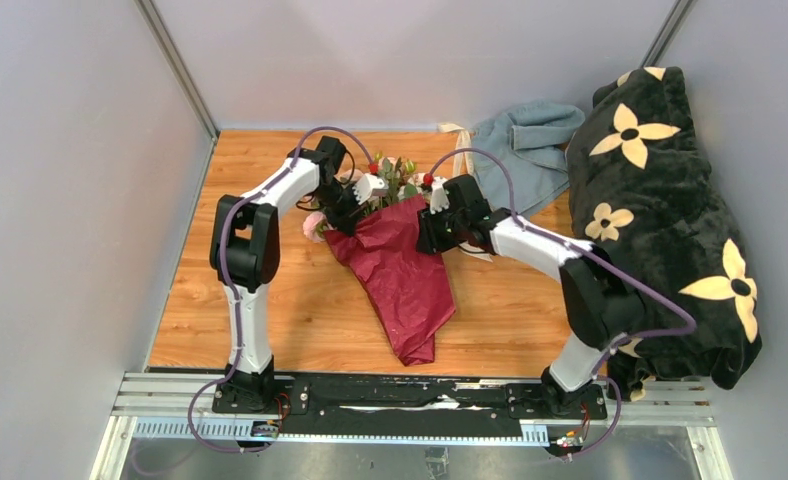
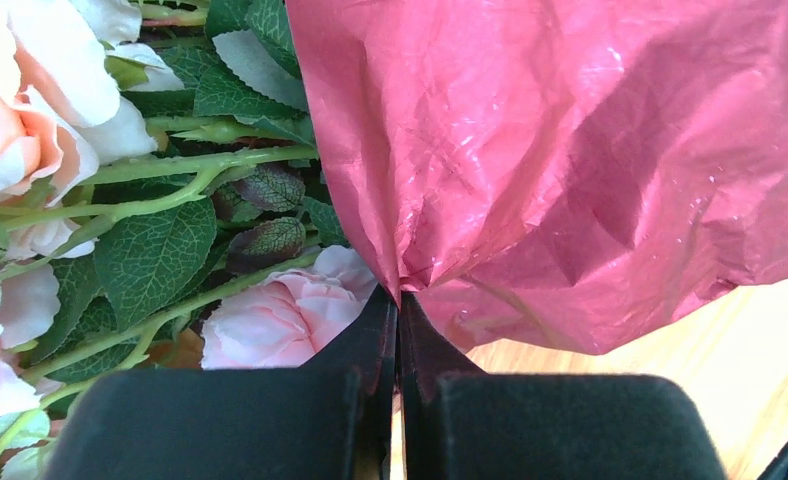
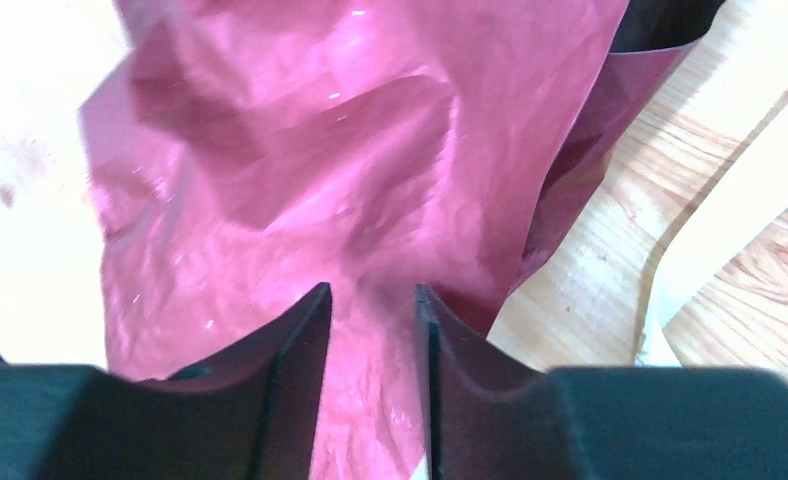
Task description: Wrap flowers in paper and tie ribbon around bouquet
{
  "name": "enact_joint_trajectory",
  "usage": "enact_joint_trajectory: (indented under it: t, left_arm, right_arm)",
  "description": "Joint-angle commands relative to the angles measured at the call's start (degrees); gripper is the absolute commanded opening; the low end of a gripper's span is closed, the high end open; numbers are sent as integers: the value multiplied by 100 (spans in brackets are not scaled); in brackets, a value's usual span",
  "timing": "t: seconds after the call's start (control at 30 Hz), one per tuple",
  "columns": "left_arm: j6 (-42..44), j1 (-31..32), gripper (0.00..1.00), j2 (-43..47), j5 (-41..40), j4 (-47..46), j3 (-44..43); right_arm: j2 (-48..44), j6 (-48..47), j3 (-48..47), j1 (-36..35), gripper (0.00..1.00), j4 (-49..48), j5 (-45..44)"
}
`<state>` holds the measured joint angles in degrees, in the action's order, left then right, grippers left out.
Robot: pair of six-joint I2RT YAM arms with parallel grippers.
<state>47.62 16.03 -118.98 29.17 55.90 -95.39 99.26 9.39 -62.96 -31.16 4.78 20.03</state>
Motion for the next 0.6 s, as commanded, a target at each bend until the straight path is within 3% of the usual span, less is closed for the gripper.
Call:
enact_joint_trajectory:
  t: [0.0,0.17,0.3,0.5,0.57]
  left_arm:
    - [-252,49,0,-206,-41,77,-206]
    - [-545,103,0,-339,-300,70,-363]
    - [-638,231,0,-381,-514,75,-379]
    - [-635,284,0,-377,-614,71,-408]
    - [-615,286,0,-357,-667,71,-410]
  right_arm:
    - [-1009,-88,379,-271,48,685,-474]
    - [-2278,1139,1546,-394,67,871,-687]
    - [-3239,2403,2875,-635,69,-55,-431]
    - [-3502,3115,3575,-927,70,-388,-501]
    - [-3503,3348,3840,-926,70,-1020,-234]
